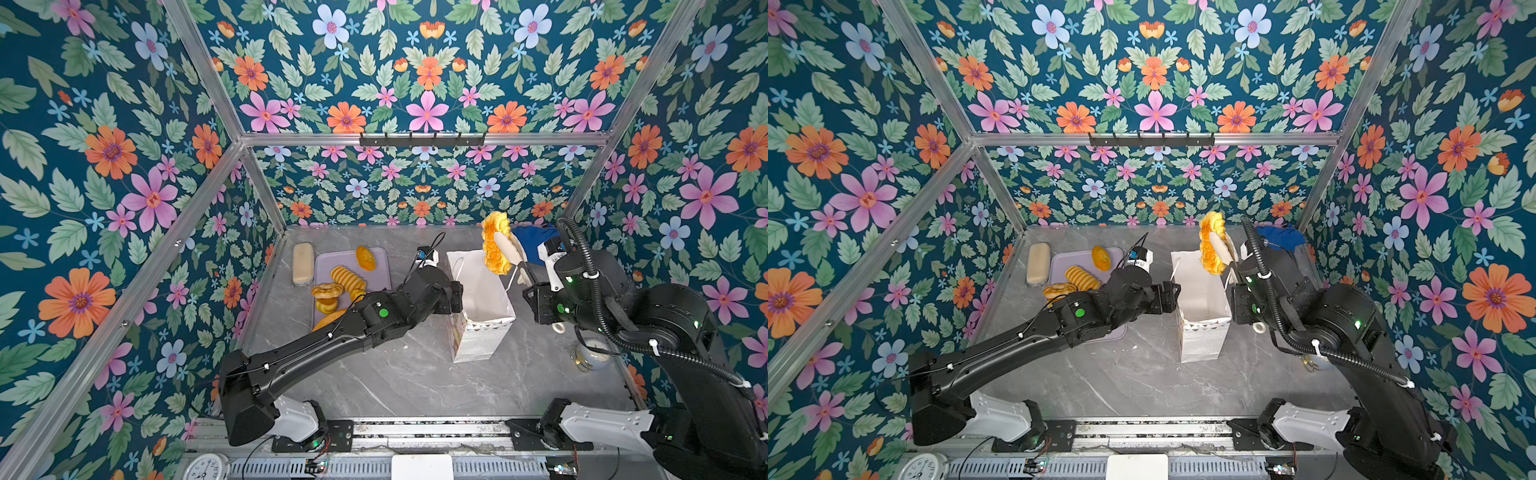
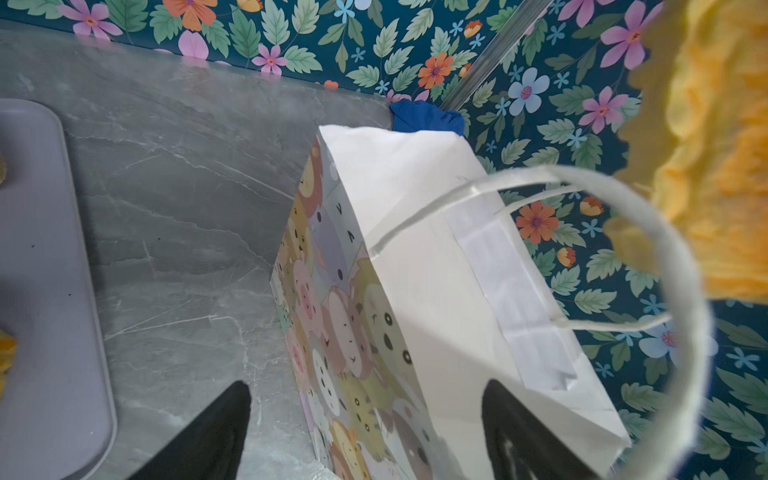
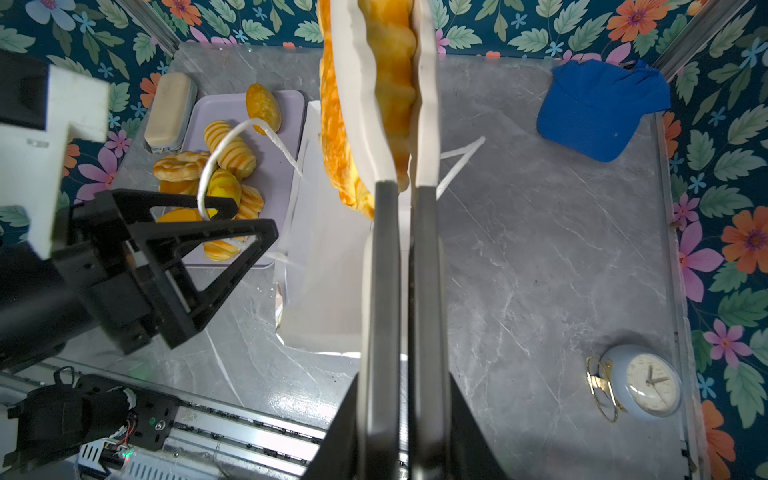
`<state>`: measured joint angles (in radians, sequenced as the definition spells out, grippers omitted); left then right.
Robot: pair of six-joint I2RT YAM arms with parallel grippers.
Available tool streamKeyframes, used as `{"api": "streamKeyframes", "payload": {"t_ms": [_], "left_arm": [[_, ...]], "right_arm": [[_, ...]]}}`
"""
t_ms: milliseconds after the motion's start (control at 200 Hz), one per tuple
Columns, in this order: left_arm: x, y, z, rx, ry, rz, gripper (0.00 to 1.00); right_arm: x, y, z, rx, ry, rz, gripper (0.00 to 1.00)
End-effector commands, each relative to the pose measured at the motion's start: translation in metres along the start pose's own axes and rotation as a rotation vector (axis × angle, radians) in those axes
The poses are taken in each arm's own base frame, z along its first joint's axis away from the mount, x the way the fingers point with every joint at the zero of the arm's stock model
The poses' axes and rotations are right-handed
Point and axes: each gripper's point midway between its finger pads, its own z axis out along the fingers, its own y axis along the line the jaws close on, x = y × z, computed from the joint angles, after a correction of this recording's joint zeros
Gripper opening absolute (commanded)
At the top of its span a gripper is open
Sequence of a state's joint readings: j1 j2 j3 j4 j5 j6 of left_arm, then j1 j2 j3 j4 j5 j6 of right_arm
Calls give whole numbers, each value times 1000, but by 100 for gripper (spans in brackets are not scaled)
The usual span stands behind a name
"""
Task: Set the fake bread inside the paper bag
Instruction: 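Carry the bread over the bag while the left gripper holds its handle, then lower the bread into the bag and open the tongs with the right gripper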
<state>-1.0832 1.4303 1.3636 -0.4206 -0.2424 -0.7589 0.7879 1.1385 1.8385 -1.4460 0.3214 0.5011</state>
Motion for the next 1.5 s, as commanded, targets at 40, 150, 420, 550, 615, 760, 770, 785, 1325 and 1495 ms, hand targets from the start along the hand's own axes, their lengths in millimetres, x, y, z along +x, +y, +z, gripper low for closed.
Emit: {"api": "streamKeyframes", "payload": {"t_ms": [40, 150, 420, 550, 615, 760, 770, 785, 1325, 1495], "left_arm": [[-8, -7, 15, 30, -10, -20, 79], [-10, -9, 19, 42, -16, -27, 69], [-9, -14, 23, 98, -28, -65, 22], [-9, -15, 25, 105, -25, -72, 7], [-10, -14, 24, 104, -33, -78, 3], [-17, -12, 15, 108, -62, -96, 0], [-18, -13, 14, 110, -65, -98, 0], [-18, -12, 13, 110, -66, -100, 0], [-13, 30, -17, 19, -111, -179, 0], [-11, 48, -22, -1, -118, -203, 0]], "right_arm": [[10, 7, 5, -39, 39, 24, 17], [18, 11, 11, -54, 70, 28, 17], [39, 12, 22, -69, 135, 44, 17], [47, 14, 26, -77, 163, 47, 17], [52, 13, 27, -77, 177, 48, 17], [60, 17, 32, -89, 208, 42, 17], [60, 18, 32, -90, 209, 41, 17], [60, 18, 33, -92, 212, 41, 17], [44, 59, 57, -141, 224, -27, 38], [38, 63, 58, -141, 209, -30, 41]]}}
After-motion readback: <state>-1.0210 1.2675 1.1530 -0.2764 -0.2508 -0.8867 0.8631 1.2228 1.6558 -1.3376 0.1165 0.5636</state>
